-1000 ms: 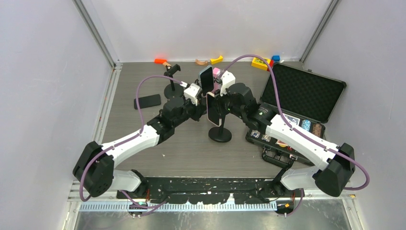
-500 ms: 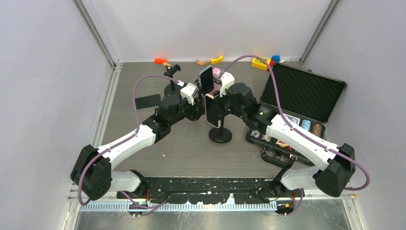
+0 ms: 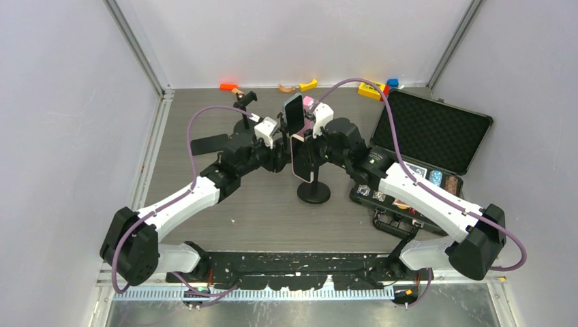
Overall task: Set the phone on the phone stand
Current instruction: Install the phone on the phone stand.
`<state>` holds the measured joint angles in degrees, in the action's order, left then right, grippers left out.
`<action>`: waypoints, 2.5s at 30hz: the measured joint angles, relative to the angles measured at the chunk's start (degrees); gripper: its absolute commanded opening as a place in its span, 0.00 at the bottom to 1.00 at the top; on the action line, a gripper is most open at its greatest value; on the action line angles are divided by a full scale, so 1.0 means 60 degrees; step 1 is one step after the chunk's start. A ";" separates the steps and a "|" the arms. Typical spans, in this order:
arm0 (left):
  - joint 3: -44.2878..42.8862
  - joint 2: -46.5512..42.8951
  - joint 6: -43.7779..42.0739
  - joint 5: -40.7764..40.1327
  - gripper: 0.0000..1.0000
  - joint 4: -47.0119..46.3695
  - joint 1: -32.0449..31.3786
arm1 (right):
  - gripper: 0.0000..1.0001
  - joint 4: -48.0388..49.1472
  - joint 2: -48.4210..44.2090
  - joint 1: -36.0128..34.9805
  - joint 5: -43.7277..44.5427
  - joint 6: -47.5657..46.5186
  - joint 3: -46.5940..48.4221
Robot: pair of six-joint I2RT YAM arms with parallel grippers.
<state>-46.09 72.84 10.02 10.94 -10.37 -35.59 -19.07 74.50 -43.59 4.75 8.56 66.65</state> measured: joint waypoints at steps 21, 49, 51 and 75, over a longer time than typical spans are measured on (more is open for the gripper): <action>-0.0051 -0.0255 -0.0007 0.0463 0.71 0.0732 0.0455 | 0.00 -0.0069 -0.0007 0.0036 -0.0543 0.0004 0.0000; -0.0441 -0.1067 -0.0568 0.1617 0.81 0.2149 0.0517 | 0.00 -0.1395 0.0146 0.1158 0.1235 -0.0871 -0.0168; -0.0441 -0.1067 -0.0612 0.1625 0.82 0.2138 0.0517 | 0.00 -0.1483 0.0142 0.1158 0.0831 -0.0918 -0.0164; 0.1785 -0.0925 -0.1599 0.5362 0.80 -0.2379 0.0984 | 0.00 -0.2630 -0.0335 0.1129 -0.4921 -0.2532 0.0674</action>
<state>-35.38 67.29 0.43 43.11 -24.64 -29.69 -34.85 72.49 -36.82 -24.77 -6.63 70.70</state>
